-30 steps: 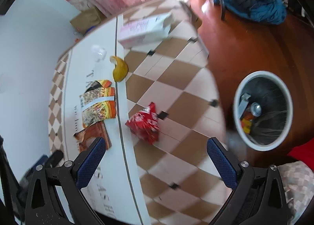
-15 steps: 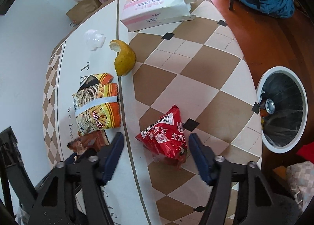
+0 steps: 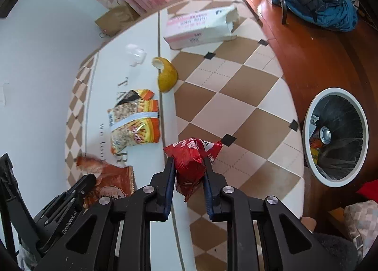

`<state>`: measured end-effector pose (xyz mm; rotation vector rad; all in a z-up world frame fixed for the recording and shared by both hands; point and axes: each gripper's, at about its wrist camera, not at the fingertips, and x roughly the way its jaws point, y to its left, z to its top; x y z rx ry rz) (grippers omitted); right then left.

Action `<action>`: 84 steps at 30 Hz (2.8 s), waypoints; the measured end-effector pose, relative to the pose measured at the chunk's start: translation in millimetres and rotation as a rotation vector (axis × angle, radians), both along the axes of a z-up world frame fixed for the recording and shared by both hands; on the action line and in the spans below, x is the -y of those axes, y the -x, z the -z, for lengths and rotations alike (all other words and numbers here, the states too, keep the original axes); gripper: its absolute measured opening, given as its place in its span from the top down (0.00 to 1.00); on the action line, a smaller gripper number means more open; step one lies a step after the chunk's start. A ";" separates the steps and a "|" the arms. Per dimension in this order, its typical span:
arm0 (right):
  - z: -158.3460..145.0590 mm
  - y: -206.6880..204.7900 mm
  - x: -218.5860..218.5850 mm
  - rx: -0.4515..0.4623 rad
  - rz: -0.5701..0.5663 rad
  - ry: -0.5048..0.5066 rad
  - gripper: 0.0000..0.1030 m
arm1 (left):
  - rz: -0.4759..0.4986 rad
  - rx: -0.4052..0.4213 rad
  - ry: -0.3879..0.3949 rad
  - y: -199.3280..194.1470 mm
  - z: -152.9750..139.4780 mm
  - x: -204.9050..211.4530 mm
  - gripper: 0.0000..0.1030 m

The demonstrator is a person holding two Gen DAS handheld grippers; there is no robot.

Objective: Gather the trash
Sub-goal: 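Grasp the brown snack bag with the left tool while the right tool grasps the red bag, then carry both snack bags over the bin and release them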

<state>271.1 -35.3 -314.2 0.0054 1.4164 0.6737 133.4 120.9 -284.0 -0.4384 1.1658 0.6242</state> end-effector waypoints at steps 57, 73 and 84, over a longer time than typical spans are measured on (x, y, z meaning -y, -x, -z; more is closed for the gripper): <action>154.0 -163.8 367.9 -0.167 0.425 0.073 0.81 | 0.603 -0.143 0.274 -294.2 101.2 314.4 0.81; 136.7 -150.5 354.6 -0.091 0.340 0.297 0.00 | 0.535 -0.173 0.067 -262.7 81.2 289.6 0.02; 81.6 -124.0 358.9 0.018 0.317 0.358 0.00 | 0.525 -0.133 0.033 -225.1 51.0 296.5 0.02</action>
